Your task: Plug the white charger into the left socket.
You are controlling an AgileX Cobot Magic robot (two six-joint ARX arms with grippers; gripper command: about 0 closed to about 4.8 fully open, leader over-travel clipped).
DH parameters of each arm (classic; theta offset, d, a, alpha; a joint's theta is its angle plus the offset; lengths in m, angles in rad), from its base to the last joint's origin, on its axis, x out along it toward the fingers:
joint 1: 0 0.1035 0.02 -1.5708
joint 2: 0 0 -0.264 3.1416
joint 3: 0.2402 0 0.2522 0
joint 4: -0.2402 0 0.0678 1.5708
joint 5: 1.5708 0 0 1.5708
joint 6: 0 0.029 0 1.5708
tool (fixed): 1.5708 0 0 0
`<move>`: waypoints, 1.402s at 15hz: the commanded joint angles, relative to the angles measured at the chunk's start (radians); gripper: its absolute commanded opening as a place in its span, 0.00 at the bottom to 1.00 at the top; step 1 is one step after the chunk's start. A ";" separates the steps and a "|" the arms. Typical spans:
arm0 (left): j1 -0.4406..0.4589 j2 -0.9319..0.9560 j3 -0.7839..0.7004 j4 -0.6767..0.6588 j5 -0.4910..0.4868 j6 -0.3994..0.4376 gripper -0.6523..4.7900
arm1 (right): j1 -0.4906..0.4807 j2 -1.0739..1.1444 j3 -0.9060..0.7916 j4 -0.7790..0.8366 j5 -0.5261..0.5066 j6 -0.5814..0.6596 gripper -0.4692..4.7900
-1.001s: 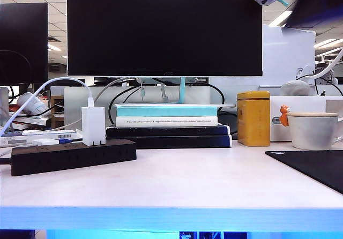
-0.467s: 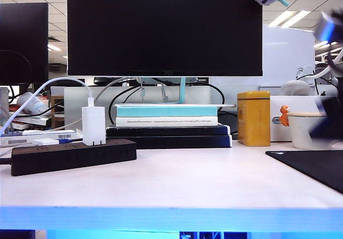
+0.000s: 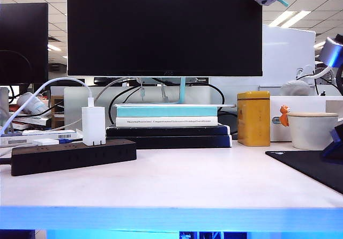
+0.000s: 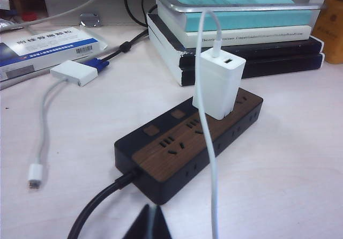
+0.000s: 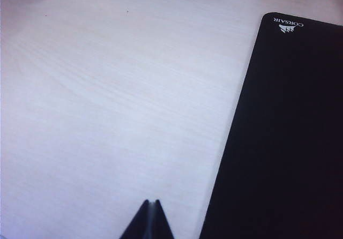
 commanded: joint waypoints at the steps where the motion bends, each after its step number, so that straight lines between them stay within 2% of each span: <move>1: 0.001 0.002 -0.002 -0.002 0.001 -0.023 0.11 | 0.001 -0.001 -0.009 0.013 0.000 0.006 0.09; 8: 0.002 0.002 -0.002 -0.002 0.003 -0.021 0.11 | 0.000 -0.055 -0.009 -0.012 -0.011 0.006 0.09; 14: 0.001 0.002 -0.002 0.000 0.004 -0.022 0.11 | -0.016 -0.380 -0.009 -0.103 -0.011 0.006 0.09; 19: 0.002 0.002 -0.002 0.001 0.003 -0.021 0.11 | -0.153 -0.652 -0.009 -0.101 -0.010 0.006 0.09; 21: 0.002 -0.003 -0.002 0.002 0.003 -0.022 0.11 | -0.231 -0.697 -0.009 -0.043 0.000 0.006 0.09</move>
